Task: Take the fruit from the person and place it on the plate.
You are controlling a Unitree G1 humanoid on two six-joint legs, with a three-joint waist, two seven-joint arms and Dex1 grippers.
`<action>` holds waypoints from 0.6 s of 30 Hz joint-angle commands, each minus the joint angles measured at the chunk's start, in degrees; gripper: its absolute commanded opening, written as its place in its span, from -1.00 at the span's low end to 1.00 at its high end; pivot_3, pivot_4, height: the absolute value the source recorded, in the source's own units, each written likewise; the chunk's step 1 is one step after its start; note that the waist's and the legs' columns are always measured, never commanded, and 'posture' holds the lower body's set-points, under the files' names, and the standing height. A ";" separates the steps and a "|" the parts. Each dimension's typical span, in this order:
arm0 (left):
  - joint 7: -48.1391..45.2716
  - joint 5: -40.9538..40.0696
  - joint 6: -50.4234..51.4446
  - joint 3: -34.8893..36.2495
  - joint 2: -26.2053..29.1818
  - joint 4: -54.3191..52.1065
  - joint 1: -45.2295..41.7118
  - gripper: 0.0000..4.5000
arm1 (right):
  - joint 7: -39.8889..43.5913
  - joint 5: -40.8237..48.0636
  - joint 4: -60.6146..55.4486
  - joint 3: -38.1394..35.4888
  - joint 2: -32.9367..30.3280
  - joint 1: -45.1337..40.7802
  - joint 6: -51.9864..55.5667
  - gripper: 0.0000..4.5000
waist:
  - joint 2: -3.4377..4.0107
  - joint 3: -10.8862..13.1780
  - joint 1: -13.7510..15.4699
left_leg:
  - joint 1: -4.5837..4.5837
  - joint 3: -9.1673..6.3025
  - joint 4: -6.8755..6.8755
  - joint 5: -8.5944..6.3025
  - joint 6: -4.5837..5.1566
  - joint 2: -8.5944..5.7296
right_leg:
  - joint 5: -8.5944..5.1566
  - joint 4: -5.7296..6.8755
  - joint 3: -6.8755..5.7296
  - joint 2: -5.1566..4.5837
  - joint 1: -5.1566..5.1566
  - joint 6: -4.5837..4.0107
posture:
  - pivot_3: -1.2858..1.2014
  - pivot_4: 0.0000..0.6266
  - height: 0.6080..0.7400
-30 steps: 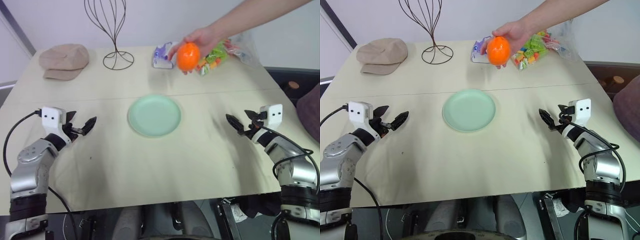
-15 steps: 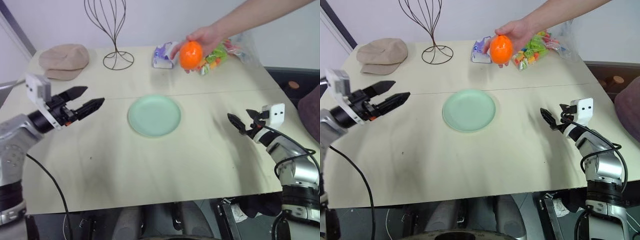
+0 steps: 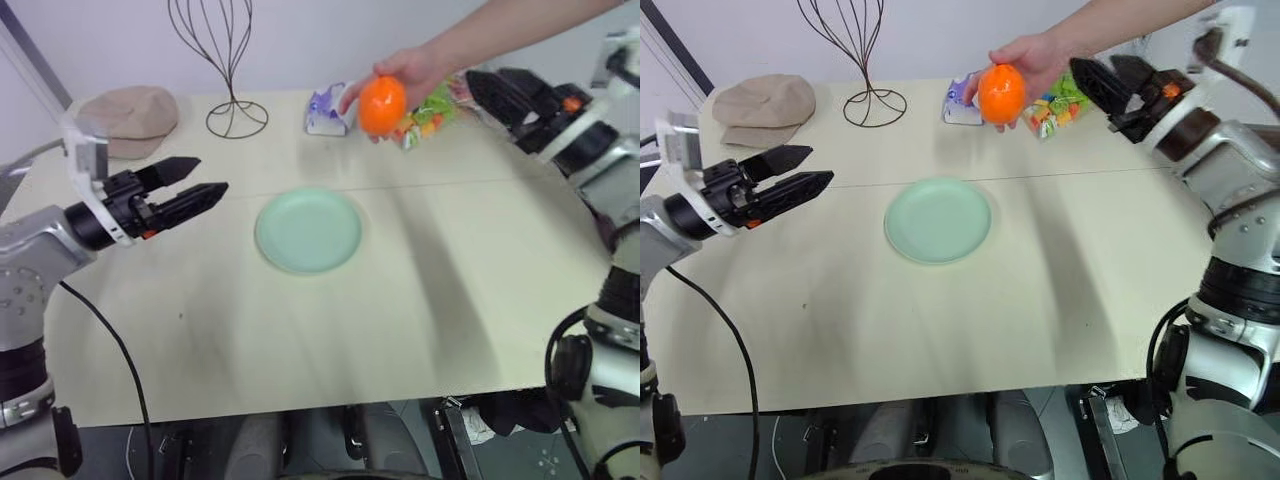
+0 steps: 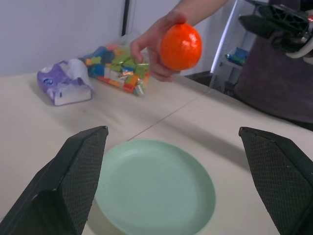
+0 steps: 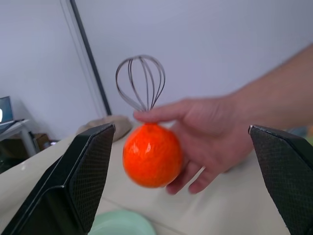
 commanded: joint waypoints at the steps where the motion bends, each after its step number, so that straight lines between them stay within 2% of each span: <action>1: 0.44 0.46 -1.48 0.63 -0.13 -0.89 -0.44 0.99 | 2.73 -2.53 2.30 2.97 1.68 -2.69 -3.18 1.00 | 0.01 0.01 -0.02 | -0.02 0.02 0.00 0.00 0.00 -0.03 | 0.01 -0.01 0.00 -0.04 -0.02 0.02 | 0.03 -0.52 1.00; 8: 1.78 0.07 -1.98 2.01 -0.60 -2.23 1.69 0.99 | 6.83 -8.39 10.22 8.20 6.16 -6.21 -9.42 1.00 | 0.01 0.01 -0.12 | -0.07 0.03 -0.02 0.00 0.00 -0.06 | 0.02 0.05 -0.02 -0.10 -0.12 0.03 | 0.03 -0.52 1.00; 18: 3.25 0.44 -3.10 2.53 -1.11 -3.51 4.24 0.99 | 11.43 -14.20 22.02 10.27 9.50 -12.68 -16.08 1.00 | 0.02 0.01 -0.18 | -0.06 0.01 -0.03 -0.01 0.00 -0.05 | 0.02 0.08 -0.02 -0.19 -0.14 0.02 | 0.03 -0.52 1.00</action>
